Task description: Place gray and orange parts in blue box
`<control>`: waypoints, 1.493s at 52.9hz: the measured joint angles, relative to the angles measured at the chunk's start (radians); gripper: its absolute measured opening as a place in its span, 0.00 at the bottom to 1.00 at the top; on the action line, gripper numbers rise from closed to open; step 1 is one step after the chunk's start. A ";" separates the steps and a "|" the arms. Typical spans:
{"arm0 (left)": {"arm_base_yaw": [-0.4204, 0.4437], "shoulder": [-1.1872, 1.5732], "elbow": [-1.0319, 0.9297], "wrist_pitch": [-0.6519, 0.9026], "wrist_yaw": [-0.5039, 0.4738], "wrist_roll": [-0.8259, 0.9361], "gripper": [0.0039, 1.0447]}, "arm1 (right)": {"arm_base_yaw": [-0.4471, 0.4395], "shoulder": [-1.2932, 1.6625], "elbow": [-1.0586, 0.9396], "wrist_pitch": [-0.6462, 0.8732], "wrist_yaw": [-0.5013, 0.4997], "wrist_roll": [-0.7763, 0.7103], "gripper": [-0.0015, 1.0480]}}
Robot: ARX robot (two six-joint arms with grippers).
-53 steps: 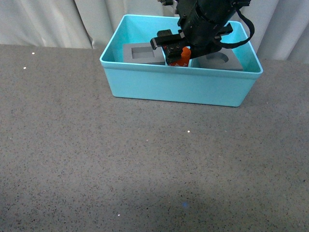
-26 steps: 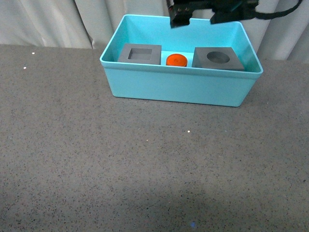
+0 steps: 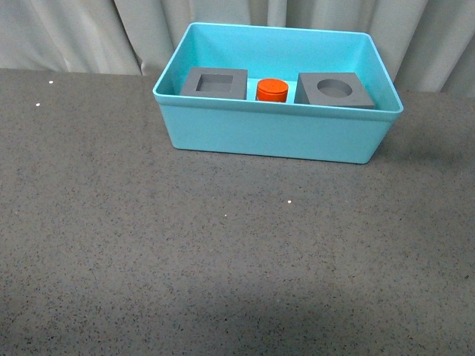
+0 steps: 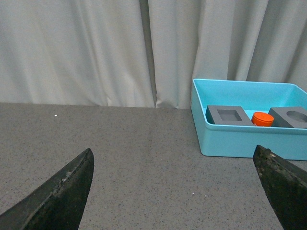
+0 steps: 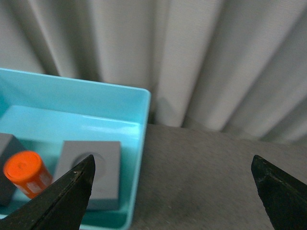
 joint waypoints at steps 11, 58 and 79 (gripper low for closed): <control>0.000 -0.001 0.000 0.000 -0.001 0.000 0.94 | -0.085 -0.142 -0.371 0.464 -0.085 0.005 0.74; 0.000 -0.001 0.000 0.000 0.000 0.000 0.94 | -0.137 -0.756 -0.815 0.383 -0.170 0.065 0.01; 0.000 -0.001 0.000 0.000 0.000 0.000 0.94 | -0.137 -1.061 -0.826 0.106 -0.171 0.065 0.01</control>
